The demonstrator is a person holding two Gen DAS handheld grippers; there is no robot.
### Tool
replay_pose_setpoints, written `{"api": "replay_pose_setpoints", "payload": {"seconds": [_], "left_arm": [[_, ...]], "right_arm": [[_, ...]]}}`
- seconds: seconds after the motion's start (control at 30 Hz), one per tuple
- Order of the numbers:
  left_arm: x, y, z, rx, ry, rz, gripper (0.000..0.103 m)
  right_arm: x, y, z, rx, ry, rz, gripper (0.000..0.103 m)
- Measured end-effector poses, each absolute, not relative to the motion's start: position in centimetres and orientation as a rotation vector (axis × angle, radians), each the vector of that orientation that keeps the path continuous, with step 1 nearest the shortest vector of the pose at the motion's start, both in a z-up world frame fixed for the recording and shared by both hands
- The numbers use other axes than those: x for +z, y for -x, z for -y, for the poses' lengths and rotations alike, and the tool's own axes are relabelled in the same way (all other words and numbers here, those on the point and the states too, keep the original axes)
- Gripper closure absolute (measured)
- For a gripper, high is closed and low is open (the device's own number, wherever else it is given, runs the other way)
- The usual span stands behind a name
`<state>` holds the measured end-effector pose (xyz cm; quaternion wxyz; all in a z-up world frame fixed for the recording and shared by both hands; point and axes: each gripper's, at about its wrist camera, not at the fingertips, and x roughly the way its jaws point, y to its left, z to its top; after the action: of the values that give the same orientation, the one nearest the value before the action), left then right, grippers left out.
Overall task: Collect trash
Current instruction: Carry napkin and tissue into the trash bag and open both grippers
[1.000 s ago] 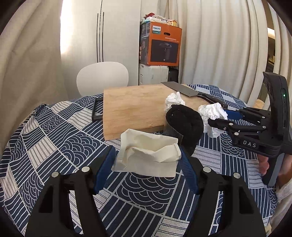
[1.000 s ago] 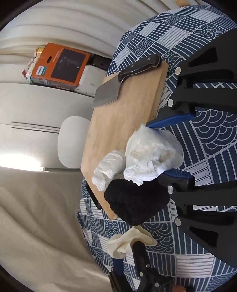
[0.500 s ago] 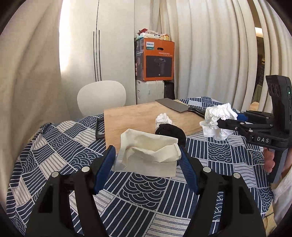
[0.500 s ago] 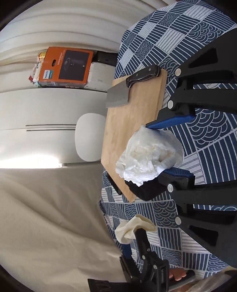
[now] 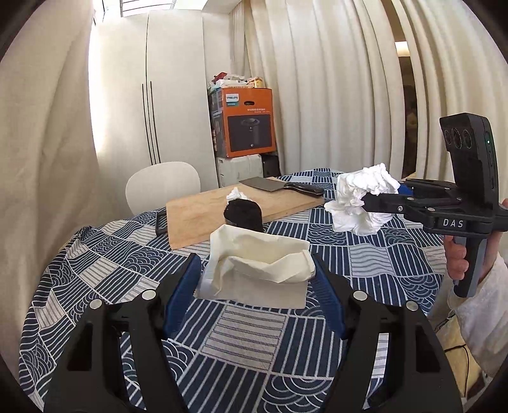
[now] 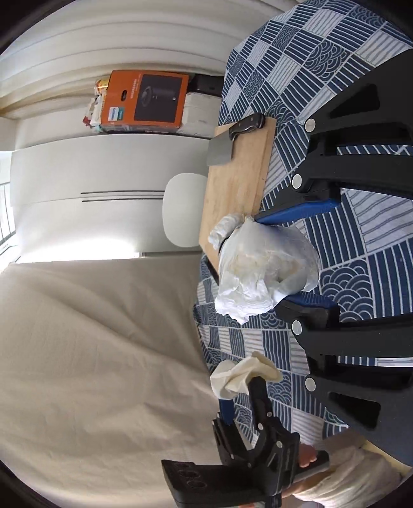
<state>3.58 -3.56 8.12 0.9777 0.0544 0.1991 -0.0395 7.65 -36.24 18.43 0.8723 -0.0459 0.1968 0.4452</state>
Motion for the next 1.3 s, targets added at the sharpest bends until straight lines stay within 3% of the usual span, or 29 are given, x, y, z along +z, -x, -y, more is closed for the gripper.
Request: {"api": "replay_pose_setpoints", "payload": {"seconds": [0.43,0.63,1.17,1.2,1.23,1.3], "left_arm": [[4.0,4.3,6.6,-0.159,-0.098,-0.398,0.033],[2.8,7.6,7.9,-0.232,-0.127,-0.414,0.033],[-5.2,6.3,11.3,-0.446,-0.341,-0.787,0.033],[-5.8,6.2,11.4,-0.44,-0.364,-0.791,0.031],[-6.2,6.3,11.4,-0.437,-0.38,-0.786,0.021],[-6.4,6.5,11.1,-0.443,-0.384,-0.757,0.006]], "right_arm": [[14.4,2.0,41.7,1.09,0.048,-0.379,0.066],[12.5,4.8,42.9,1.176,0.01,-0.463,0.066],[5.5,8.0,39.3,1.131,0.281,-0.822,0.065],[5.1,8.1,39.1,1.122,0.299,-0.828,0.063],[4.8,8.1,39.0,1.118,0.307,-0.826,0.058],[4.8,8.2,39.4,1.089,0.305,-0.776,0.038]]}}
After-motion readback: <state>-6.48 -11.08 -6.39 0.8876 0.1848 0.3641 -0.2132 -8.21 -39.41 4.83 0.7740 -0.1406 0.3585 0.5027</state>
